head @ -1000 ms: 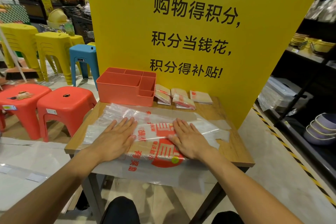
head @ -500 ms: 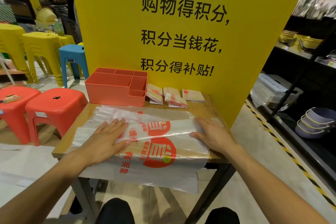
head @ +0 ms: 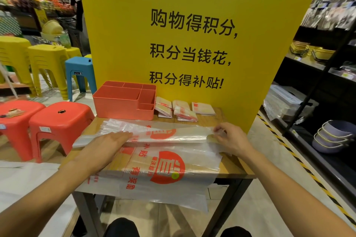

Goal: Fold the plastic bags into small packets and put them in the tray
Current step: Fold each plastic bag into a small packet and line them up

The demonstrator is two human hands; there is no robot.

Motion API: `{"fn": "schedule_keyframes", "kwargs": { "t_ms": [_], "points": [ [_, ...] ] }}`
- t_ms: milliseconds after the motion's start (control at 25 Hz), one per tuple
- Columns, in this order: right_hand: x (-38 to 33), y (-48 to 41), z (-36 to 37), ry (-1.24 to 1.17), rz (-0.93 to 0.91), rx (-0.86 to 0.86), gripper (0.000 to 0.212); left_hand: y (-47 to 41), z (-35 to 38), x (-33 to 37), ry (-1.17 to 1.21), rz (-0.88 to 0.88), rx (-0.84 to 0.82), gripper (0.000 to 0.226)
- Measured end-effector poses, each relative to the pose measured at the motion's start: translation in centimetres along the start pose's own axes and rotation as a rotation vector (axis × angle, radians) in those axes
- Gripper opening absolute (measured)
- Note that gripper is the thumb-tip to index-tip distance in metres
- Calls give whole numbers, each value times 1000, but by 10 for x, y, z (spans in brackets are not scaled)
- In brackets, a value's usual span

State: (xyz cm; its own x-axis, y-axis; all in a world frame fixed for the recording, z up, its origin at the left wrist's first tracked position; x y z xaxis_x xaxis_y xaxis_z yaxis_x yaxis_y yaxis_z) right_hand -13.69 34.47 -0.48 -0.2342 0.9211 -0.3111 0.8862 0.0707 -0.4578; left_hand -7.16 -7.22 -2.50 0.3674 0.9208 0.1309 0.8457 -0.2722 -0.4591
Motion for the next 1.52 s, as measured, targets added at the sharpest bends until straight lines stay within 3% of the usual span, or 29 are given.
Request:
{"fn": "schedule_keyframes", "kwargs": {
  "t_ms": [160, 280, 400, 600, 800, 1000, 1200, 1280, 1360, 1520],
  "points": [
    [19, 0, -14, 205, 80, 52, 15, 6, -3, -22, -29, -49, 4, 62],
    [11, 6, -18, 90, 62, 108, 26, 8, -1, -32, -48, -62, -25, 58],
    [-26, 20, -6, -39, -78, -13, 33, 8, 2, -28, -75, -27, -83, 58],
    [-123, 52, 36, -57, -328, -252, 67, 7, 7, -14, -48, -15, -106, 54],
    [-139, 53, 78, 31, -279, -399, 78, 10, 20, -26, -17, -59, -240, 56],
    [-79, 49, 69, 89, -202, -400, 81, 8, 20, -32, 7, -86, -256, 58],
    [-34, 46, 57, 130, -141, -377, 93, 6, 14, -32, -34, 16, -203, 86],
    [-21, 44, 50, 154, -108, -350, 93, 4, 11, -28, -43, 37, -168, 73],
    [-15, 44, 41, 177, -88, -277, 96, 4, 1, -17, -49, 10, -147, 43],
    [-66, 46, 25, 114, -257, -118, 93, -13, -23, 17, -108, 36, -33, 51]
  ]
}}
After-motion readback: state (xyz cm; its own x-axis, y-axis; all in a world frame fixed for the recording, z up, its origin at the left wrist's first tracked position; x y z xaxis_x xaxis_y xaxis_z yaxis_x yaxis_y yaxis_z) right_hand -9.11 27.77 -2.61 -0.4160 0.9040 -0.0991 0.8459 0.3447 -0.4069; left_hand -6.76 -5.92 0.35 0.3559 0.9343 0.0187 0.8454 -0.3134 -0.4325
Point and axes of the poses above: each hand's wrist, its own y-axis away from the middle knuckle, its own z-axis out of the palm, x = y × z, the point moved 6 cm from there along -y, towards the middle knuckle, and after that the axes turned 15 degrees about x, right-handed, at the moved point
